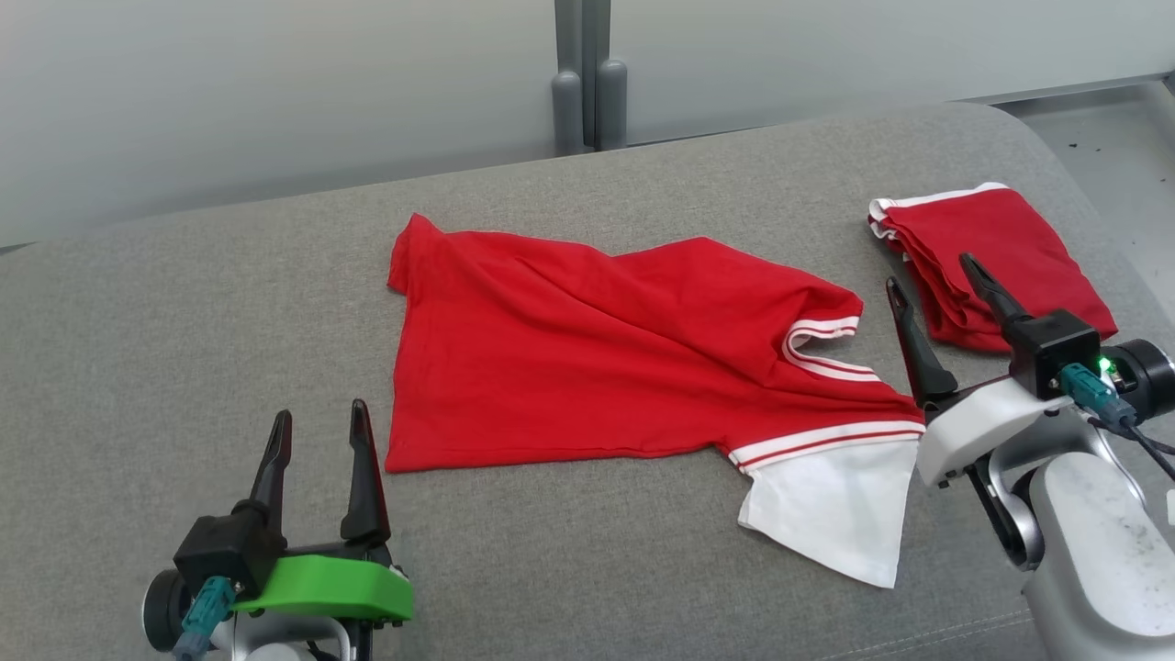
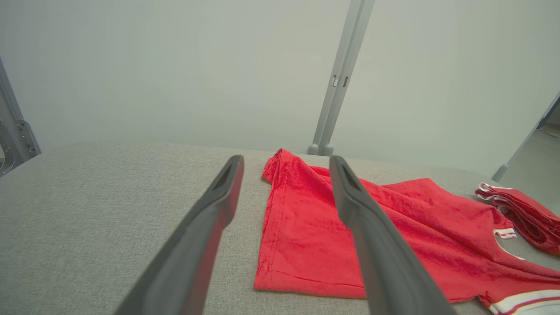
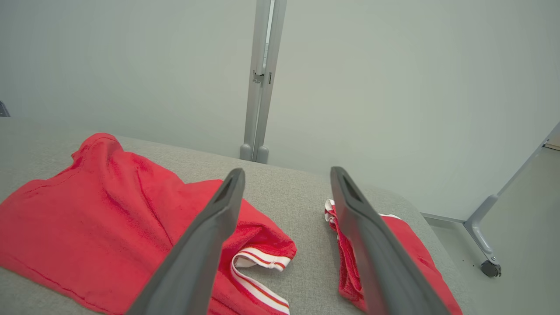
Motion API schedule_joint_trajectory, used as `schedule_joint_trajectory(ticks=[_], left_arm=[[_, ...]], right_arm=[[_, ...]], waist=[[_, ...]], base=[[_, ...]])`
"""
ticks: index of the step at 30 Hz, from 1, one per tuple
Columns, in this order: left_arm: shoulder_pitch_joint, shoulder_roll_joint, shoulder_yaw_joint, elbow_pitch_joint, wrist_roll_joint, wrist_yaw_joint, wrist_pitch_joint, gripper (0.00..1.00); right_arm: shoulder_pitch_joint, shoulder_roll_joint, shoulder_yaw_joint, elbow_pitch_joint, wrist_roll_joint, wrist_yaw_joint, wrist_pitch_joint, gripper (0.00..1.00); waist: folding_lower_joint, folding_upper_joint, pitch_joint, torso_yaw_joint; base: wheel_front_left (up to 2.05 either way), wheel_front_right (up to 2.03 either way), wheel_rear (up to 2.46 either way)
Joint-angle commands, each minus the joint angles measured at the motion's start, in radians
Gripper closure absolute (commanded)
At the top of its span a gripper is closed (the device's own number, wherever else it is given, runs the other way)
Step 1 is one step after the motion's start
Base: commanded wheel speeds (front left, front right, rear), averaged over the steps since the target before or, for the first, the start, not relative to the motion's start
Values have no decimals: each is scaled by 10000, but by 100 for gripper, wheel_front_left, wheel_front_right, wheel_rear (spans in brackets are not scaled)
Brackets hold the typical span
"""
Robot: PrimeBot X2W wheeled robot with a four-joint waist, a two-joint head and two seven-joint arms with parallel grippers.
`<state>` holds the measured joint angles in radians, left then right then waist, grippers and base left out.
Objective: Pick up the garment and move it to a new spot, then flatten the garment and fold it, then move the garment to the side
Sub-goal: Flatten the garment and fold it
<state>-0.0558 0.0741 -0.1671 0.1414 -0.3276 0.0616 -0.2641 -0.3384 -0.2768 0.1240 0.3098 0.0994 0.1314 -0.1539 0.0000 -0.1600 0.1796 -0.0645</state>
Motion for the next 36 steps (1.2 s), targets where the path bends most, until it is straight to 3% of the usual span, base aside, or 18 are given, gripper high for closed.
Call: schedule_joint_trajectory(ticks=[1,7,15,36], left_arm=[[262,51,54,-4,-84,103,1,0],[717,133,180,-126,-178,269,1,0],[1236,126,242,-289,-104,379,3,0],[1268,-1,226,-260,-41,177,3,0]], right_arm=[[255,255,-132,-262,-186,-14,9,0],[1074,1266,-481,-1213,-524,-14,245,0],[2047,1988,-889,-1947,-817,-14,295,0],[2450,2267,-859,-2175,-595,-14,550,0]], waist=[[0,0,-88,65],[0,0,-298,166],[0,0,-528,172],[0,0,-611,267]], base=[[0,0,0],[0,0,0],[0,0,0],[0,0,0]])
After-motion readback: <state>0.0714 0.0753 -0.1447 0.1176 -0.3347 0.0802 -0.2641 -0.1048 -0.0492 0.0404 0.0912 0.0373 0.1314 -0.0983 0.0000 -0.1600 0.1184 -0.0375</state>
